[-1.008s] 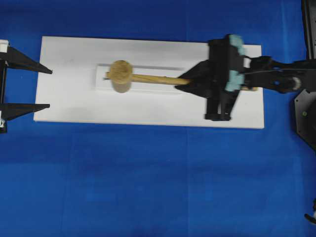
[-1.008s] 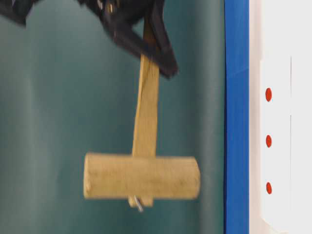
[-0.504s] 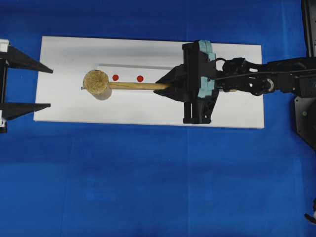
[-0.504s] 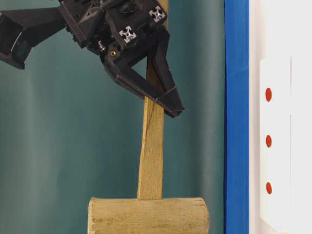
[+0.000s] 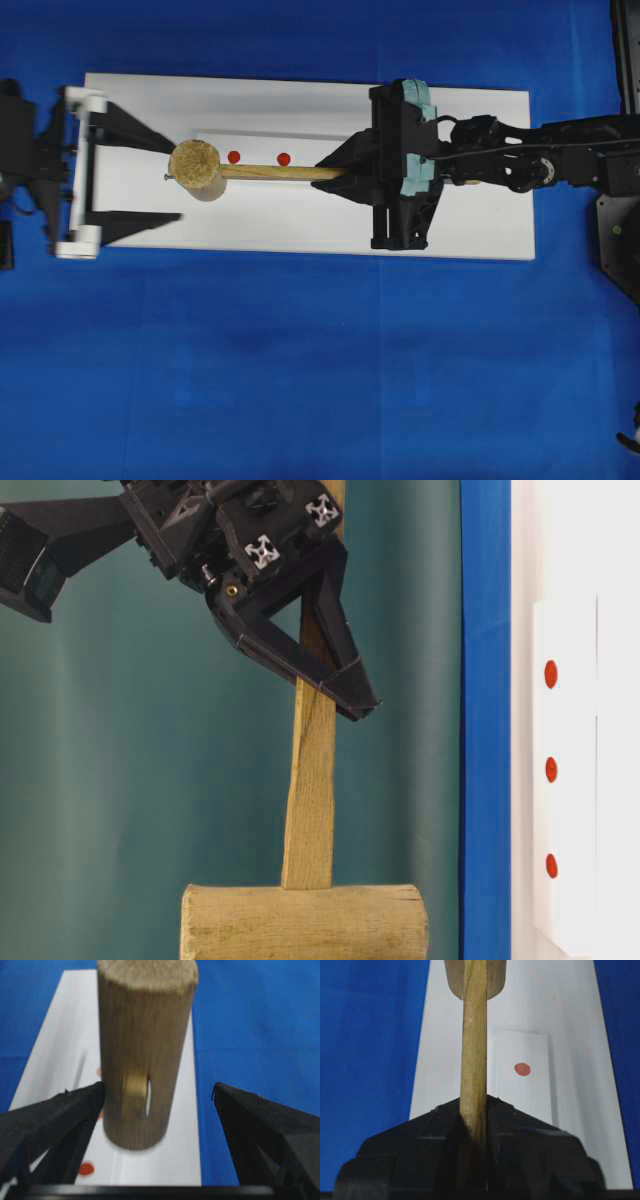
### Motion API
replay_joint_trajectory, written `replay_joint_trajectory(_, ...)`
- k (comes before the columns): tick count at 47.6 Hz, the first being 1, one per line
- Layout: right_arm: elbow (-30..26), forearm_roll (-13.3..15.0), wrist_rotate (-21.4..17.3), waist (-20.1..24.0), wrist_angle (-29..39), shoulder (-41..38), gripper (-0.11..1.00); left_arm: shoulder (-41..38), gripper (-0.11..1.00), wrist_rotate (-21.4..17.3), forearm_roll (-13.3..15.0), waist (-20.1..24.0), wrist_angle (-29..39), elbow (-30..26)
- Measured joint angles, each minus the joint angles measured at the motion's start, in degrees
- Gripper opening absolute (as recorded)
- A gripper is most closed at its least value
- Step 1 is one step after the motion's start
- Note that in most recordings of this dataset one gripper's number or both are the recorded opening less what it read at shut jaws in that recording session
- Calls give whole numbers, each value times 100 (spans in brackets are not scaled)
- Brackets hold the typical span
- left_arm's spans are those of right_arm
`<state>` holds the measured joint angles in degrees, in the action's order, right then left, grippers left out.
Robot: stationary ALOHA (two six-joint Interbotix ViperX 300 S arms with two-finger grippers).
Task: Hit the mark with a hammer.
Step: 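Move the left gripper to the mallet head, then close the left gripper on the mallet head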
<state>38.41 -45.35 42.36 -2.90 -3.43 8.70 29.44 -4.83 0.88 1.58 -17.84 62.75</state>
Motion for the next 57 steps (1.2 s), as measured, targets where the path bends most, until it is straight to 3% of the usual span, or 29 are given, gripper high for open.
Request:
replay_joint_trajectory(11, 0, 0, 9, 18, 0, 0, 2, -888, 94, 9, 0, -9, -62, -650)
replay_joint_trajectory(27, 0, -9, 9, 9, 0, 0, 2, -1116, 93, 9, 0, 35, -53, -817)
replay_joint_trajectory(31, 0, -9, 9, 9, 9, -9, 2, -1116, 84, 9, 0, 88, -62, -817)
replay_joint_trajectory(39, 0, -9, -9, 9, 9, 0, 2, -1116, 43, 0, -9, 105, -53, -826)
replay_joint_trajectory(57, 0, -9, -18, 9, 18, -9, 2, -1116, 44, 0, 0, 97, 26, -835)
